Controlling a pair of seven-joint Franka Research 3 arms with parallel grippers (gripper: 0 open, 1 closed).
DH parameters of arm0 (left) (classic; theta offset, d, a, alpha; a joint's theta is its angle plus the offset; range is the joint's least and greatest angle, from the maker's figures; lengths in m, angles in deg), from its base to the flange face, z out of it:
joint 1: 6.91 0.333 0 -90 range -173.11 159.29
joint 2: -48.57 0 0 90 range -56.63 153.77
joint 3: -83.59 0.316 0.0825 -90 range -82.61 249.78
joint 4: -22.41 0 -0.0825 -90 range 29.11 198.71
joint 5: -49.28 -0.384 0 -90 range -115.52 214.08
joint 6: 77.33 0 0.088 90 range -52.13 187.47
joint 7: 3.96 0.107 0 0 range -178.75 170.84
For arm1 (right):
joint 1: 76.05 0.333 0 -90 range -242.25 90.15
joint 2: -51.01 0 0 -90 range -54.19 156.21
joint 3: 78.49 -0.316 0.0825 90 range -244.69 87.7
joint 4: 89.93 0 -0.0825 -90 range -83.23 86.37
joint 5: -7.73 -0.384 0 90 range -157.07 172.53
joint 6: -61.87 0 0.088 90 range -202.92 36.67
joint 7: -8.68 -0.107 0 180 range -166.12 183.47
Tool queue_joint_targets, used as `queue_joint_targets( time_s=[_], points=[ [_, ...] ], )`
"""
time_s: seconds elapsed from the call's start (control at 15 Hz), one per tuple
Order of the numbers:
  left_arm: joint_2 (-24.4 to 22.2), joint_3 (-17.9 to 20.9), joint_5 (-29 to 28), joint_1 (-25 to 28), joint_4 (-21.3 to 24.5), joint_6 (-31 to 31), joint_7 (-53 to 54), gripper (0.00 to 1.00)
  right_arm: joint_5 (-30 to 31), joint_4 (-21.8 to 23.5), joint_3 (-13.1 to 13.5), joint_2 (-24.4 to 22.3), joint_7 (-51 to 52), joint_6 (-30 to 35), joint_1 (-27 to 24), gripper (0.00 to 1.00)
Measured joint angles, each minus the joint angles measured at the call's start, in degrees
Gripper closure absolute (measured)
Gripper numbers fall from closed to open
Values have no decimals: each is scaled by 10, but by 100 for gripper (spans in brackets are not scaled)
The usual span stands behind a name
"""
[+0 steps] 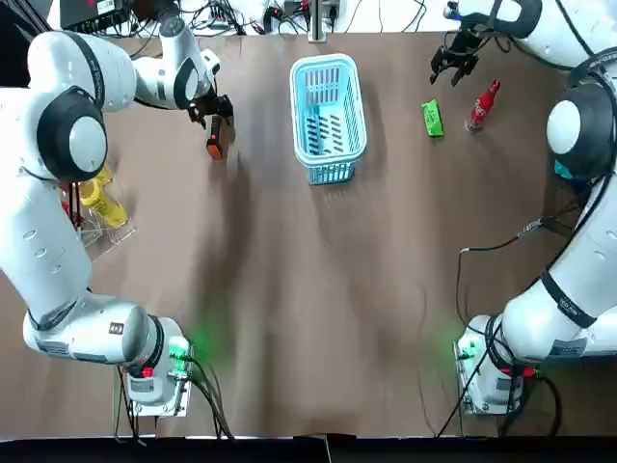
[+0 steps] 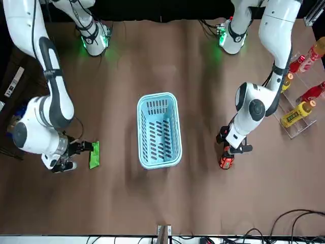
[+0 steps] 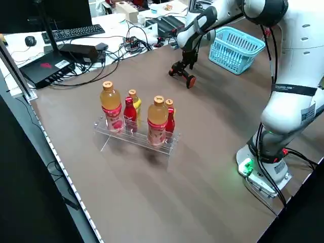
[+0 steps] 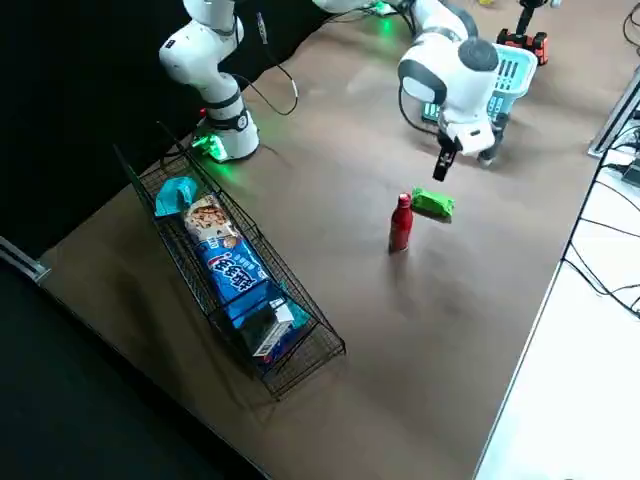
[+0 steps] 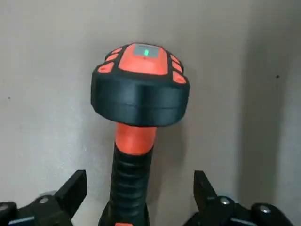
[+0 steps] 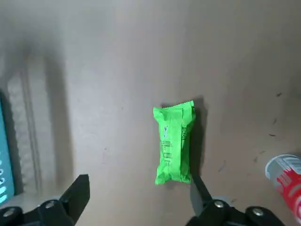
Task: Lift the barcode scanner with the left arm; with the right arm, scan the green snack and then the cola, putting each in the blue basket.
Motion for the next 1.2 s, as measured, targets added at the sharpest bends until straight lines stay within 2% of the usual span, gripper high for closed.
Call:
queue_joint_targets(
  time_s=[0.07,0.2,0.4,0.8,0.87,1.0,1.2],
  points=[
    [1,0,0,0,0,0,0,0,-2,-2,0,9,0,-4,-1,6],
    [4,0,0,0,0,0,0,0,-2,-3,0,23,0,-21,-1,22],
    [12,2,-31,0,0,0,0,0,-2,-4,2,58,5,-76,-2,25],
    [15,4,-45,0,0,0,0,3,-2,-8,4,93,22,-88,-3,30],
    [16,4,-45,0,0,0,0,5,-2,-8,4,94,22,-88,-4,33],
    [19,4,-49,0,0,0,0,21,-2,-8,5,95,23,-88,-5,33],
    [22,4,-60,0,0,0,0,24,-1,-8,5,100,24,-88,-5,36]
  ],
)
